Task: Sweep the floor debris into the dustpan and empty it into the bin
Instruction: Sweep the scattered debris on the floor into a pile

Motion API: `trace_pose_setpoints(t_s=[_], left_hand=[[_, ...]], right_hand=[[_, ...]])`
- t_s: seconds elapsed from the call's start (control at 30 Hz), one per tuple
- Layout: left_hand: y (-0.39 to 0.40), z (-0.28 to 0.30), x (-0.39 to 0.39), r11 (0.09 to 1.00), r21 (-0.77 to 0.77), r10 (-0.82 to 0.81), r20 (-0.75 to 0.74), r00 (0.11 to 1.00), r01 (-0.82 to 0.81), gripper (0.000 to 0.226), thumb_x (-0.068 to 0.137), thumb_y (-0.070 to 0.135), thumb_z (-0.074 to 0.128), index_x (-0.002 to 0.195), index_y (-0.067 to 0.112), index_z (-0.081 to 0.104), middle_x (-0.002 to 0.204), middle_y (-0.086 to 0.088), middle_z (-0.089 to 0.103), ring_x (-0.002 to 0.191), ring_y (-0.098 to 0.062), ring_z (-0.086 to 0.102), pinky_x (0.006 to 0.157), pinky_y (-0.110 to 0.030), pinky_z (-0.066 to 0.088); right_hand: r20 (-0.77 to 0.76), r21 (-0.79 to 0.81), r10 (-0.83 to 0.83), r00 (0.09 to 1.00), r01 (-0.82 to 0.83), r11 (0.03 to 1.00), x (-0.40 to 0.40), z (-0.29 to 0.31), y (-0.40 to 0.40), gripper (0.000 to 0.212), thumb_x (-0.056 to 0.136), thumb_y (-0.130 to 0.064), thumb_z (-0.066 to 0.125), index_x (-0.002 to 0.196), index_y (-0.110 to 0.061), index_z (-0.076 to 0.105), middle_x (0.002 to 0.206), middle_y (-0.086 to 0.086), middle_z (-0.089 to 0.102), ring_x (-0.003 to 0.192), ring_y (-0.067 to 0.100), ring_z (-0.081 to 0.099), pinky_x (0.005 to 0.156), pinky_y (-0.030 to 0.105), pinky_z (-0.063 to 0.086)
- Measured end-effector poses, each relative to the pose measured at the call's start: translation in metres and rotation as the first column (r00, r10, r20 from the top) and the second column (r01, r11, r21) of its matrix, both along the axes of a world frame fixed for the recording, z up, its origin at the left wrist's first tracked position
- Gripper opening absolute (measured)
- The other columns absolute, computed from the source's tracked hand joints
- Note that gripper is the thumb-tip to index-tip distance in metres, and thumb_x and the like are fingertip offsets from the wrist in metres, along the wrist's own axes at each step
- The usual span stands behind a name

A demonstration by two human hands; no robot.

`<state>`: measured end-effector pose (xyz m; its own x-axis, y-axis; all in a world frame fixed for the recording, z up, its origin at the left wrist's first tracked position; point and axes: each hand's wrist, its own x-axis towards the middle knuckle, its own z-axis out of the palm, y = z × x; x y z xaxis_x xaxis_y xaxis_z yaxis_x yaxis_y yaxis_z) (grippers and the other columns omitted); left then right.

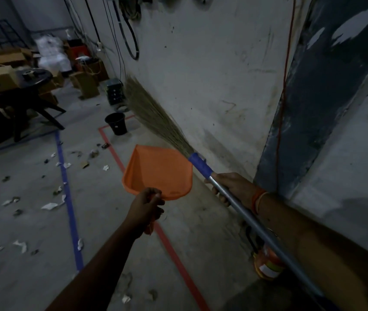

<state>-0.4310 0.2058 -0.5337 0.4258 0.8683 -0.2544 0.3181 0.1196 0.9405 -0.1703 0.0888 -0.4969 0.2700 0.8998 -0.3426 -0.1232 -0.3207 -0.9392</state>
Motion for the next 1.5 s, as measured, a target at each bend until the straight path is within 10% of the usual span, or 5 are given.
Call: trace_pose_setpoints(t_s=[0.33,0.7,1.1,1.5], left_hand=[[-0.009,-0.024,-0.045,0.996,-0.053,0.069,0.014,0.998,-0.068,0.013,0.107,0.018,0.052,0.113,0.010,0.060,0.096,-0.016,0.068,0.061,-0.015,0.066,0.053,-0.028,0.049],[-0.072,-0.047,-0.069,0.961,-0.055,0.273,0.012,0.962,-0.272,0.013,0.107,0.019,0.051,0.114,0.013,0.061,0.098,-0.016,0.069,0.069,-0.020,0.064,0.061,-0.034,0.051],[-0.159,-0.061,-0.069,0.880,0.010,0.474,-0.044,0.879,-0.474,0.012,0.106,0.017,0.054,0.108,0.013,0.065,0.083,-0.014,0.067,0.061,-0.020,0.060,0.054,-0.033,0.047],[-0.212,-0.072,-0.078,0.804,0.044,0.594,-0.066,0.802,-0.592,0.013,0.106,0.021,0.054,0.109,0.018,0.066,0.079,-0.015,0.071,0.059,-0.020,0.061,0.054,-0.034,0.049]], right_hand=[[0.100,0.121,0.120,0.988,-0.131,0.984,-0.020,-0.031,-0.008,0.048,0.100,-0.022,0.050,0.144,-0.039,0.040,0.124,0.006,0.063,0.069,0.029,0.061,0.059,0.035,0.052],[0.070,0.022,0.188,0.980,-0.190,0.982,-0.014,-0.059,-0.023,0.035,0.102,-0.016,0.044,0.129,-0.035,0.056,0.077,0.012,0.047,0.049,0.020,0.044,0.047,0.030,0.042],[0.277,-0.030,0.421,0.864,-0.430,0.902,-0.005,-0.093,-0.038,0.047,0.100,-0.011,0.043,0.139,-0.037,0.049,0.120,0.002,0.059,0.058,0.027,0.064,0.054,0.030,0.051],[0.154,-0.019,0.424,0.892,-0.426,0.904,-0.025,-0.123,-0.049,0.031,0.101,-0.018,0.046,0.121,-0.037,0.060,0.086,0.015,0.055,0.049,0.028,0.053,0.050,0.033,0.049]])
